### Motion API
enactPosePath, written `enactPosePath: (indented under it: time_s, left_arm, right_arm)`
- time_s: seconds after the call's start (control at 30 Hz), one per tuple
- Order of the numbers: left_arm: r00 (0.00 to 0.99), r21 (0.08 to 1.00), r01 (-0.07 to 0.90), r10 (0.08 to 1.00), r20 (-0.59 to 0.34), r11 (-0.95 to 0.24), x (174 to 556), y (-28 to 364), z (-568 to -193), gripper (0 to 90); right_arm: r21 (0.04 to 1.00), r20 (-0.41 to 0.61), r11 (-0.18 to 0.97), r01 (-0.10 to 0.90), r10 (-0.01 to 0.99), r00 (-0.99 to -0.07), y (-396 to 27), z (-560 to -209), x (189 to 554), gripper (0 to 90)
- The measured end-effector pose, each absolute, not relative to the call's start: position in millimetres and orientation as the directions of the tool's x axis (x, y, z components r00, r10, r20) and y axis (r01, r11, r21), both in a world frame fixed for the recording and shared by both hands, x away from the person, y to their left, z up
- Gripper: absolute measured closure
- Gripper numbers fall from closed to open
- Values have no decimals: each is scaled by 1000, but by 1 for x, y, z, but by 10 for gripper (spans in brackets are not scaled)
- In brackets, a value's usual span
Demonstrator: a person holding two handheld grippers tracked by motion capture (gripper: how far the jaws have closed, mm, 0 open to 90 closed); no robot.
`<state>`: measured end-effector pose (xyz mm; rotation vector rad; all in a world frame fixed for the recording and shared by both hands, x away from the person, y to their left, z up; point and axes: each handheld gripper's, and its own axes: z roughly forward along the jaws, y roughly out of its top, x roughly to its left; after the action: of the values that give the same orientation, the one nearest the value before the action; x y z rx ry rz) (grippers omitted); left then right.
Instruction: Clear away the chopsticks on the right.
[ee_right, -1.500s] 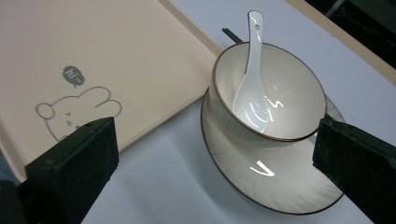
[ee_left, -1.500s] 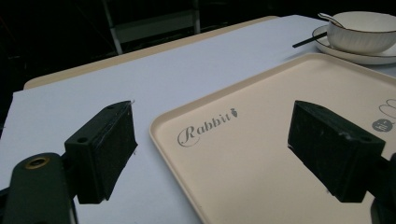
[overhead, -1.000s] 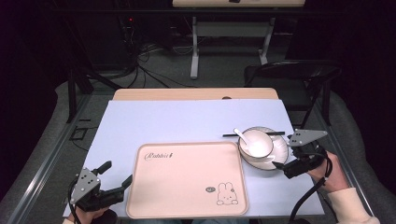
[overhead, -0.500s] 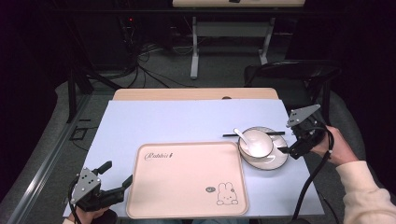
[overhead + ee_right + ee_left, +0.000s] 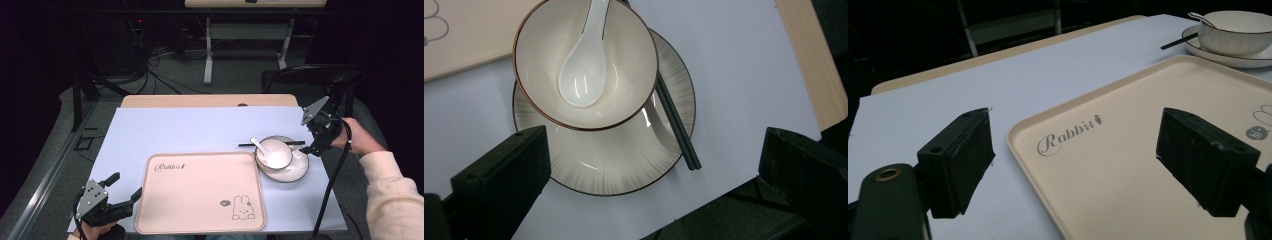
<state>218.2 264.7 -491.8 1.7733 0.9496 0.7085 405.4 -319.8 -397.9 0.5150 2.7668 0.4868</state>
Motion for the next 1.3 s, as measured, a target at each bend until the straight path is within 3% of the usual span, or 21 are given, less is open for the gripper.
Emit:
enactPosePath:
  time_s: [0.6, 0.73, 0.8, 0.83, 0.87, 0.9, 0.93, 0.97, 1.2, 1.3]
  left_arm:
    - [527, 930, 287, 849, 46, -229, 218, 265, -492, 150]
    - [527, 930, 289, 849, 44, -228, 219, 265, -492, 150]
    - [526, 929, 290, 849, 45, -229, 219, 265, -492, 150]
    - [525, 931, 289, 850, 42, -225, 219, 265, -492, 150]
    - [525, 931, 289, 850, 42, -225, 219, 265, -492, 150]
    - [524, 929, 291, 851, 44, -227, 219, 265, -492, 151]
    - [524, 929, 291, 851, 44, -227, 219, 265, -492, 151]
    - [524, 930, 290, 851, 44, -227, 219, 265, -492, 151]
    - [521, 931, 289, 853, 43, -223, 219, 265, -492, 151]
    - [519, 931, 288, 853, 43, -223, 218, 265, -492, 151]
  right_arm:
    - [201, -208, 949, 245, 285, -936, -309, -422, 445, 0]
    - [179, -216, 956, 234, 270, -938, -308, -428, 453, 37]
    - [177, -217, 955, 237, 273, -937, -307, -434, 457, 90]
    - [163, -234, 958, 237, 271, -934, -306, -437, 459, 172]
    - [163, -234, 958, 237, 271, -934, -306, -437, 459, 172]
    - [152, -248, 959, 238, 270, -930, -304, -441, 461, 251]
    - [152, -248, 959, 238, 270, -930, -304, -441, 461, 251]
    - [134, -267, 964, 227, 256, -929, -302, -445, 464, 365]
    - [111, -273, 973, 201, 225, -936, -293, -459, 466, 525]
    - [45, -272, 982, 183, 188, -944, -287, -467, 465, 599]
